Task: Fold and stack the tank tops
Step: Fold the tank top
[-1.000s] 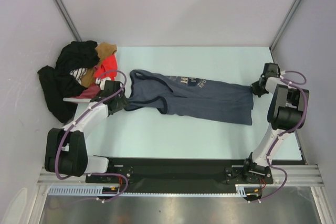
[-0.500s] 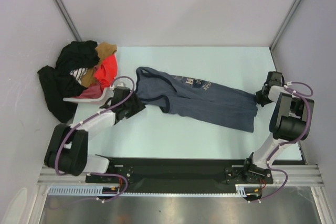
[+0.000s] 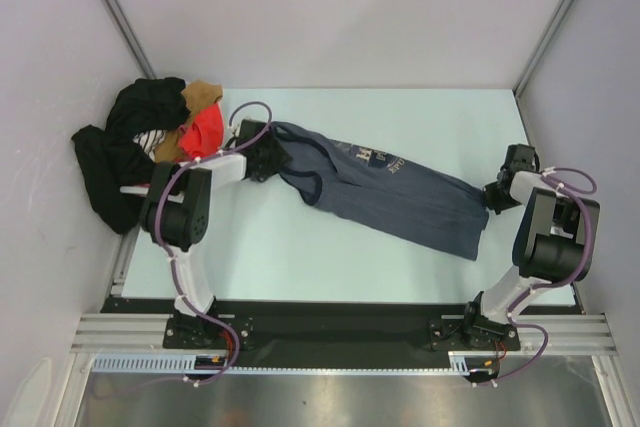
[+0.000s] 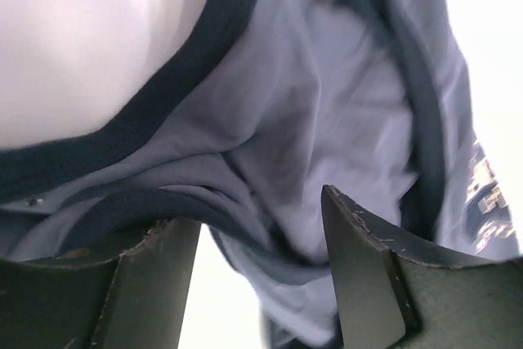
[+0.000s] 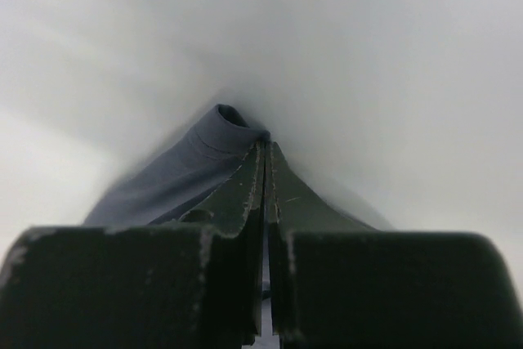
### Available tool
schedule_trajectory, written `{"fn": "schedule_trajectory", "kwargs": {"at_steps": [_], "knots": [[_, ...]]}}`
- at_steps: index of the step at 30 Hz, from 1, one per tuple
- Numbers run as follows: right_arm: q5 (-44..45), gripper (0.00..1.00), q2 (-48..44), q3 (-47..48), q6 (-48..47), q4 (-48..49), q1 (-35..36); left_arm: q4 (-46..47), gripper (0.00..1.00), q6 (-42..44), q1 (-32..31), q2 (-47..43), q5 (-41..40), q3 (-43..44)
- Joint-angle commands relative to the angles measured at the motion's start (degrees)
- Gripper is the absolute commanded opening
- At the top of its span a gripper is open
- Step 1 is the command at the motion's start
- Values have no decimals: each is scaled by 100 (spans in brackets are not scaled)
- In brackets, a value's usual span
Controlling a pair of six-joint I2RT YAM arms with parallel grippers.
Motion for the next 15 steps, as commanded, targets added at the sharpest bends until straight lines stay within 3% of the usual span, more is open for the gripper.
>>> {"fn": "schedule_trajectory", "kwargs": {"at_steps": [1, 8, 11, 15], "knots": [[4, 0, -60, -210, -146, -1083, 321, -457, 65, -60, 49, 671, 126, 941], [57, 0, 642, 247, 30, -2699, 1472, -992, 66, -52, 171, 1938, 416, 2768], [31, 0, 898, 221, 82, -2964, 2087, -1423, 66, -16, 172, 2509, 460, 4006], [-381, 0, 767, -349, 398, -2720, 2913, -1388, 67, -122, 172, 3062, 592, 4850]]}}
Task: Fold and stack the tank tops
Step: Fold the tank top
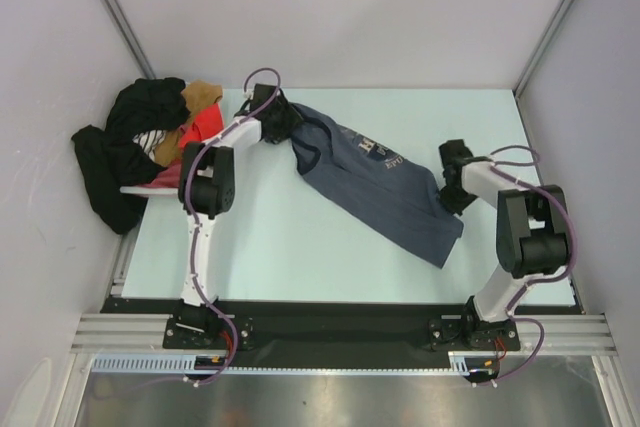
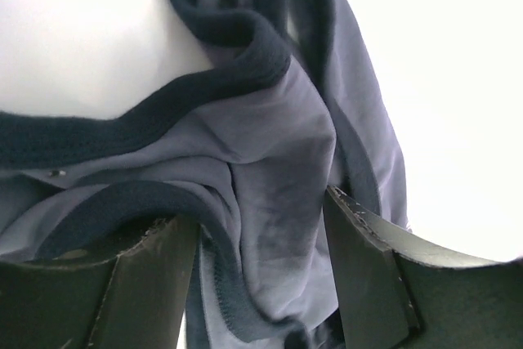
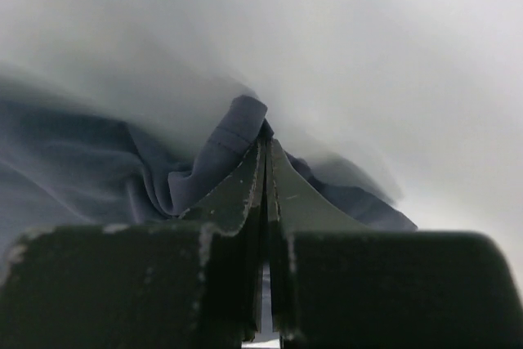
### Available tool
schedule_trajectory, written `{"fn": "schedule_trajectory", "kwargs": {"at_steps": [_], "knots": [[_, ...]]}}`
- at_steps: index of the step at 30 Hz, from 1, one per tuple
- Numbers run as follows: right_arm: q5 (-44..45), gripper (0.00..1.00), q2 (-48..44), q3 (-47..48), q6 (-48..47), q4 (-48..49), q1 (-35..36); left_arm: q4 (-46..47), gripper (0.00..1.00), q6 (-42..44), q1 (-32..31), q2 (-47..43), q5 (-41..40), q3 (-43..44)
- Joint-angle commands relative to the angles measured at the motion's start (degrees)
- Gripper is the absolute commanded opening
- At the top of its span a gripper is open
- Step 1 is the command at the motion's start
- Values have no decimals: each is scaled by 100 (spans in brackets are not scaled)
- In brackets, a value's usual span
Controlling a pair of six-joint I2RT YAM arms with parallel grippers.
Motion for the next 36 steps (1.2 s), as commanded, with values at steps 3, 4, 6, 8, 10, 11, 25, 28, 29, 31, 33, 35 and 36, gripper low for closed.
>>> {"fn": "schedule_trajectory", "kwargs": {"at_steps": [3, 4, 6, 8, 10, 11, 25, 28, 29, 31, 33, 35, 36], "knots": [[-1945, 0, 362, -1312, 881, -859, 1894, -338, 67, -161, 18, 912, 410, 1578], [-1963, 0, 440, -1347, 1083, -805, 2359, -355, 67, -188, 10, 1019, 463, 1773], [-2498, 0, 659, -1252, 1671, -639, 3703, -329, 67, -196, -17, 1195, 612, 2169], [-3059, 0, 1201, -1024, 2032, -480, 4495, -285, 67, -223, -60, 1275, 621, 2232], [-3342, 0, 1546, -409, 2113, -532, 5419, -215, 67, -171, -96, 1231, 569, 2232], [-3326, 0, 1644, -172, 2148, -558, 5665, -215, 67, -135, -131, 1214, 534, 2232], [-1006, 52, -1533, -1530, 2543, -322, 6090, -258, 75, 742, -149, 652, 849, 2145], [-585, 50, -2063, -1875, 2632, -680, 5967, -205, 89, 1059, -149, 231, 798, 1750], [-297, 49, -2325, -1858, 2666, -1064, 5915, -267, 89, 1121, -140, 125, 719, 1662], [108, 47, -2520, -1796, 2623, -1401, 5862, -390, 91, 1296, -105, -226, 490, 1407], [321, 44, -2784, -1691, 2142, -1377, 5748, -636, 94, 1498, -87, -490, 245, 1196], [435, 41, -2977, -1551, 1100, -826, 5407, -724, 96, 1622, -43, -982, 16, 759], [471, 41, -3022, -1489, 685, -613, 5213, -707, 97, 1675, -43, -1175, -46, 556]]}}
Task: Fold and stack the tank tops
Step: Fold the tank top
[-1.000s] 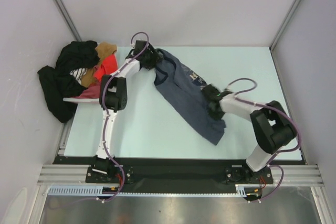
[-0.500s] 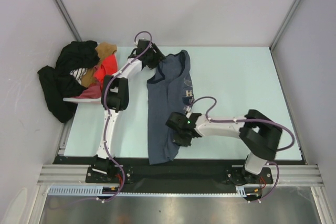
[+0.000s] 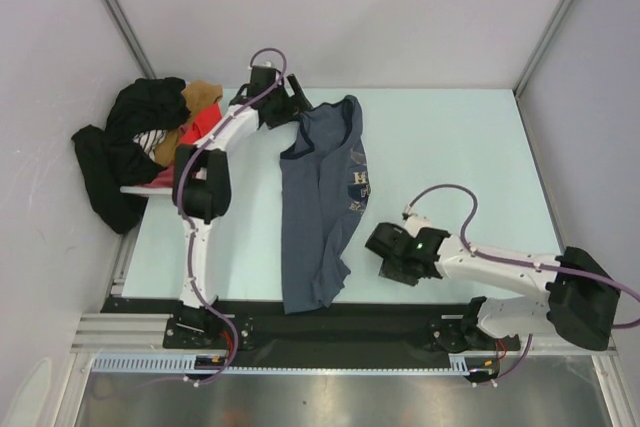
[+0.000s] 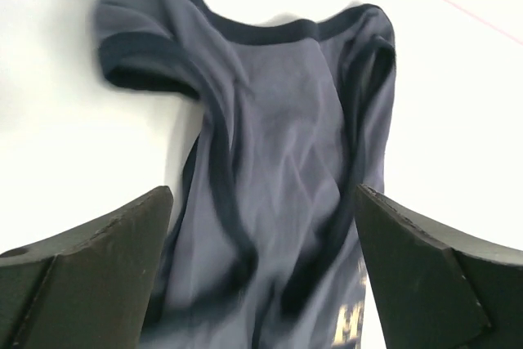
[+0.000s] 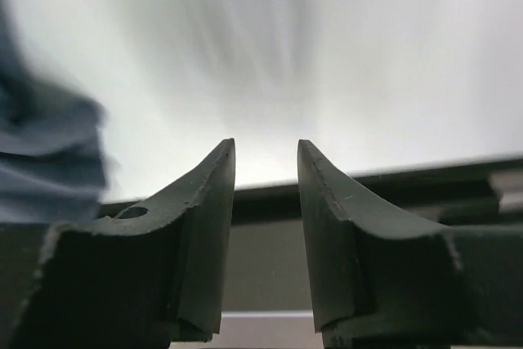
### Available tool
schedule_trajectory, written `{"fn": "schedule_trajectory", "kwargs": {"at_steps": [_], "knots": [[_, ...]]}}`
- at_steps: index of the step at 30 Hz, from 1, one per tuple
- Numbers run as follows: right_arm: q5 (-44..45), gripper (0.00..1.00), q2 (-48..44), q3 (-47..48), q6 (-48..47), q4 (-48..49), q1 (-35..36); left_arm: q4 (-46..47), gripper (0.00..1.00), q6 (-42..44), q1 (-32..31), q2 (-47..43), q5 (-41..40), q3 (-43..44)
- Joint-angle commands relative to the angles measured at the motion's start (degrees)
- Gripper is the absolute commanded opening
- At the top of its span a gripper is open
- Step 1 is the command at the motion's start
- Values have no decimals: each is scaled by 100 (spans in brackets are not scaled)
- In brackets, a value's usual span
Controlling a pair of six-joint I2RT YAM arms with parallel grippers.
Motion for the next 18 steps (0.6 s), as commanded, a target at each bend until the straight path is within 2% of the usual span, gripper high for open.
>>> {"fn": "schedule_trajectory", "kwargs": {"at_steps": [1, 2, 3, 6, 8, 9, 10, 14, 16, 17, 18], "knots": [[650, 41, -297, 409, -1567, 594, -595, -64, 98, 582, 84, -1253, -464, -597], [328, 41, -306, 479, -1945, 1084, -859, -29, 98, 644, 93, -1681, -517, -808], [73, 38, -254, 645, -2697, 1332, -1531, -29, 98, 732, 101, -1868, -604, -1228], [-771, 37, -26, 901, -3431, 2097, -2423, 32, 98, 873, 128, -2711, -614, -2222], [-1202, 39, 177, 1190, -3995, 2572, -3013, 181, 98, 917, 128, -3064, -421, -3055], [-1361, 45, 334, 1305, -4101, 2678, -3189, 217, 98, 909, 128, -3405, -359, -3330], [-1745, 47, 684, 1602, -4319, 2810, -3547, 287, 98, 900, 128, -3547, -202, -3628], [-2662, 54, 1766, 2305, -4488, 3180, -4095, 1294, 96, 663, 119, -4180, 368, -5401], [-2803, 55, 2197, 2544, -4506, 3215, -4183, 1578, 96, 557, 119, -4392, 493, -5818], [-2839, 57, 2547, 2850, -4454, 3128, -4236, 1797, 96, 557, 119, -4419, 546, -6116], [-2839, 65, 2742, 2948, -4445, 3119, -4245, 1878, 96, 566, 119, -4419, 546, -6214]]}}
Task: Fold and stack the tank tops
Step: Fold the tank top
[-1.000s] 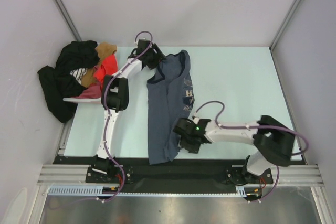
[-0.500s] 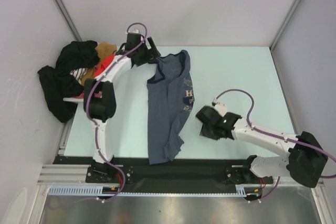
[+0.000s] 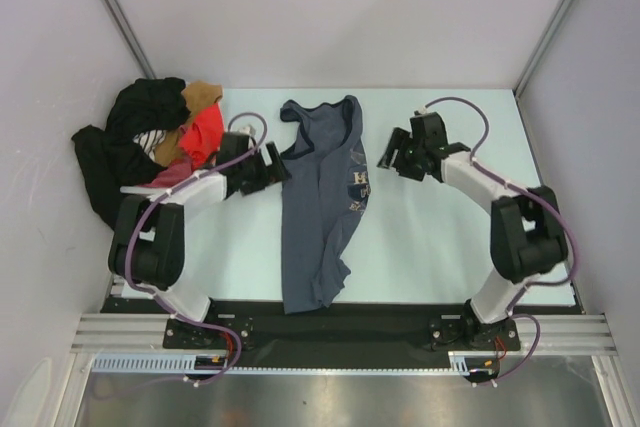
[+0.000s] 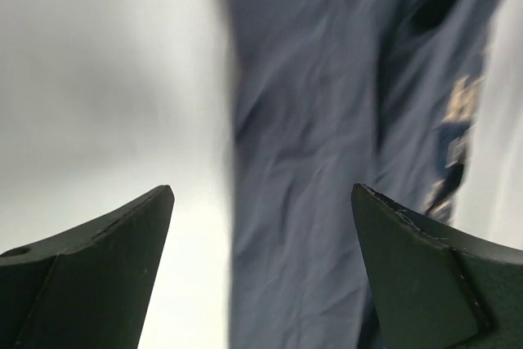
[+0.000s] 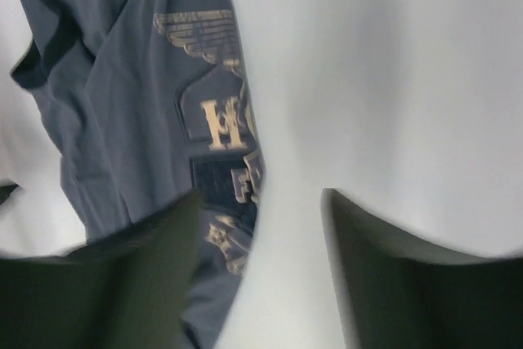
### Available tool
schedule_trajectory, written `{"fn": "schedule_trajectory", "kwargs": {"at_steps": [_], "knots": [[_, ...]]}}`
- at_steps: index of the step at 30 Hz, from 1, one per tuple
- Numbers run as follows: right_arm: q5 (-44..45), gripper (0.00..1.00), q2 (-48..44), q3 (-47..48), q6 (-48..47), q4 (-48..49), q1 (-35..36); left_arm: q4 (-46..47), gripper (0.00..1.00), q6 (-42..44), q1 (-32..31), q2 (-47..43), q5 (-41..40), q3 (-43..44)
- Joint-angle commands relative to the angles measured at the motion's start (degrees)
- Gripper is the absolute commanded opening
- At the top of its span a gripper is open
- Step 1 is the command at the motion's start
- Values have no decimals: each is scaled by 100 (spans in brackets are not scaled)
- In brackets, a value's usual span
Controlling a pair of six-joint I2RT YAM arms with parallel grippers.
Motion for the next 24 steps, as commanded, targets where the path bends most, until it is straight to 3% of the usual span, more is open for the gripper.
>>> {"fn": "schedule_trajectory", "kwargs": {"at_steps": [1, 2, 4, 6, 8, 10, 18, 24], "knots": [[-560, 86, 654, 551, -346, 290, -40, 807, 96, -57, -1, -205, 339, -421], [-446, 94, 995, 796, -329, 256, 4, 816, 96, -40, -1, -135, 347, -474], [-375, 91, 1330, 1096, -355, 230, 40, 1036, 95, 4, -1, 119, 374, -448], [-585, 65, 1753, 1298, -321, 378, -22, 1115, 92, 13, -1, 278, 479, -395], [-866, 50, 2068, 1422, -259, 554, -57, 1203, 89, 13, -1, 480, 479, -352], [-911, 50, 2272, 1711, -259, 467, -66, 1229, 82, 22, -1, 630, 514, -290], [-990, 51, 2975, 2441, -329, 317, -4, 1133, 72, -92, -10, 1411, 550, 342], [-902, 40, 3423, 2898, -338, 168, 4, 571, 51, 13, -1, 2211, 400, 1318]]}}
